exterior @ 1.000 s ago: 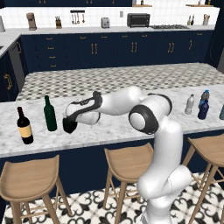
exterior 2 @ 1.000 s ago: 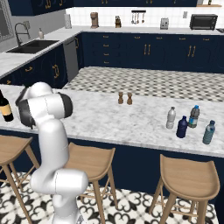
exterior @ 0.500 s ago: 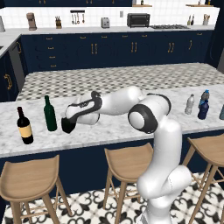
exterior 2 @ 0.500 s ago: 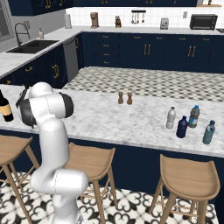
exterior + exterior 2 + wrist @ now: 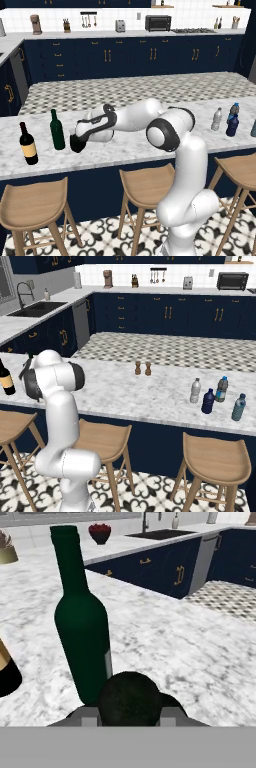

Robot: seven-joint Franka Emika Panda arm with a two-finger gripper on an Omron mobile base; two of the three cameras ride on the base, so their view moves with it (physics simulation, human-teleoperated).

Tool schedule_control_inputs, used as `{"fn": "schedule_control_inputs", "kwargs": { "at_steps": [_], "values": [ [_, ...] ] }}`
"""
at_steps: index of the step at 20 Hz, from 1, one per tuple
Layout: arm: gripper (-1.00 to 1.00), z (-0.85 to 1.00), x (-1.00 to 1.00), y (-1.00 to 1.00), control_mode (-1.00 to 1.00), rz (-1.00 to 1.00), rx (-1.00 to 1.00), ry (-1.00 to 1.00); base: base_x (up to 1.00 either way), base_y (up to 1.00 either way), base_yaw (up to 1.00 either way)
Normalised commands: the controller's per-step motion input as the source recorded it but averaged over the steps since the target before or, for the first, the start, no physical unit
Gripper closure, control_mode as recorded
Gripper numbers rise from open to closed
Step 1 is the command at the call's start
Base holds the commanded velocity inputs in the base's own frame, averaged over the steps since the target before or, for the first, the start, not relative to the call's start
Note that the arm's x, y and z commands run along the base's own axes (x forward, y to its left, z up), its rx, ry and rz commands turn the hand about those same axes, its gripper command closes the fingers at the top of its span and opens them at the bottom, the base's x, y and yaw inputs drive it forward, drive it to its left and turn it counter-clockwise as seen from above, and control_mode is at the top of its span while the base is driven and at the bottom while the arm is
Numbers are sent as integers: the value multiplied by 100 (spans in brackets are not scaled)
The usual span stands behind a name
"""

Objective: Move the plastic bottles in the middle to the plastics group, and the glass bottles in the middle to the glass group.

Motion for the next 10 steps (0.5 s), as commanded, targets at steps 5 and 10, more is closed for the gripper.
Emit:
{"fn": "schedule_control_inputs", "kwargs": {
  "at_steps": [5,10],
  "values": [
    [100,-28,0,0,-100,0,0,0,0,0,0],
    [-100,0,0,0,-100,0,0,0,0,0,0]
  ]
}}
